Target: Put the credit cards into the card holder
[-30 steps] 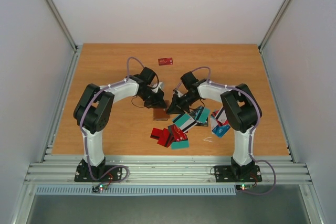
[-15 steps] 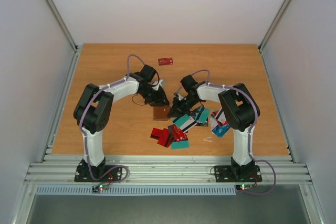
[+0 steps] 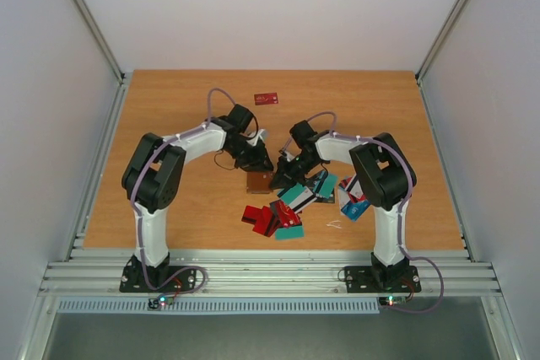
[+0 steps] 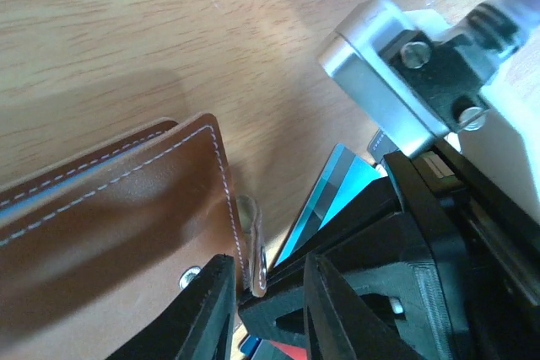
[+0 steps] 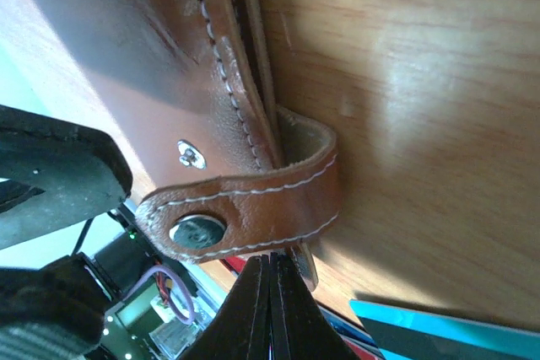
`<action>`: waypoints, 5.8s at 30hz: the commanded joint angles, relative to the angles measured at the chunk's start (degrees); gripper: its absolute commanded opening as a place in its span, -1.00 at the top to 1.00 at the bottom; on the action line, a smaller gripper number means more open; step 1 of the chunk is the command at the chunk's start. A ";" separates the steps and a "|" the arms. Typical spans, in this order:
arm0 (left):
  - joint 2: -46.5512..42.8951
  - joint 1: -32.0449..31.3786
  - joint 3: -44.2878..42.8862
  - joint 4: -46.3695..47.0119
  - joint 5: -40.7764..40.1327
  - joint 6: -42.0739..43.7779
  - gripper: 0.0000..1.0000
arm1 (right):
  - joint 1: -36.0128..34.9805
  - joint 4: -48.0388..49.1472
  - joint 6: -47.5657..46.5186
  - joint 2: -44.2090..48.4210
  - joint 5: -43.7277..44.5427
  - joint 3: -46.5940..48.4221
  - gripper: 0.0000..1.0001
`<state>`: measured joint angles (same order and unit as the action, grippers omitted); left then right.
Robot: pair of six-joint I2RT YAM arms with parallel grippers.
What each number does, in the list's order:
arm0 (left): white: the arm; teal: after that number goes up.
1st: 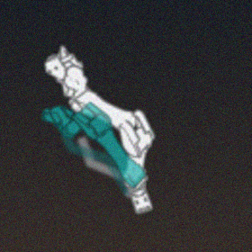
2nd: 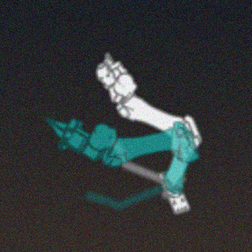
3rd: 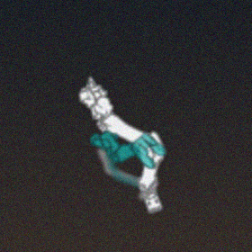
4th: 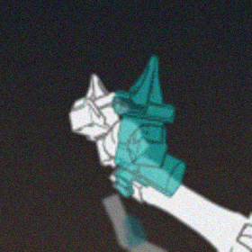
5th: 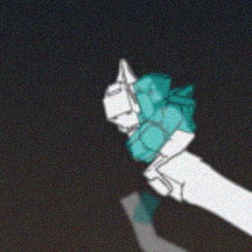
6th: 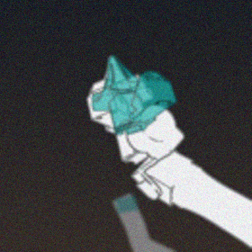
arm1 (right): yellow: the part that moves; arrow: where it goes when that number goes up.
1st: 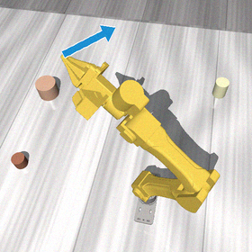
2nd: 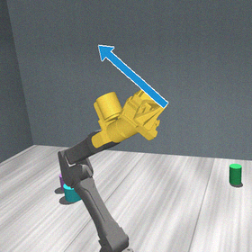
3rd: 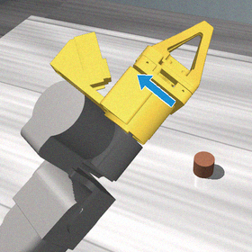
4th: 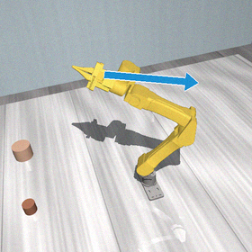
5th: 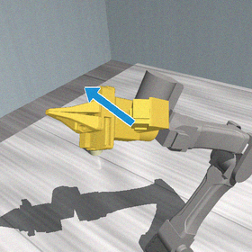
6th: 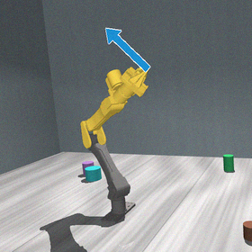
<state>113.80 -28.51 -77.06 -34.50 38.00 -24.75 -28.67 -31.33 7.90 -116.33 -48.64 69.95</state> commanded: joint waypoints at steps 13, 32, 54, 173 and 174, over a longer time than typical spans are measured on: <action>3.37 -0.90 -2.60 -1.54 1.48 2.52 0.63 | -0.34 -1.36 -1.60 -2.47 0.47 1.65 0.97; 3.69 -1.37 -5.21 -4.53 -0.10 3.03 0.99 | -0.16 -3.13 -2.55 -3.92 0.87 3.66 0.97; 3.63 -1.20 -7.43 -13.72 -8.64 6.35 0.99 | -0.10 -7.27 -1.25 -5.56 4.33 5.66 0.98; -1.84 10.14 -0.30 -8.53 0.59 16.04 0.35 | -1.44 -8.57 -0.84 -16.03 3.10 20.55 0.84; -1.71 10.14 -0.44 -9.15 -0.14 16.60 0.37 | -1.48 -8.64 -0.80 -16.03 2.92 20.88 0.85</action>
<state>114.43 -18.59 -77.76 -42.46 39.53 -10.17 -29.69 -38.61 7.42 -129.60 -50.39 89.95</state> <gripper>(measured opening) 0.331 0.078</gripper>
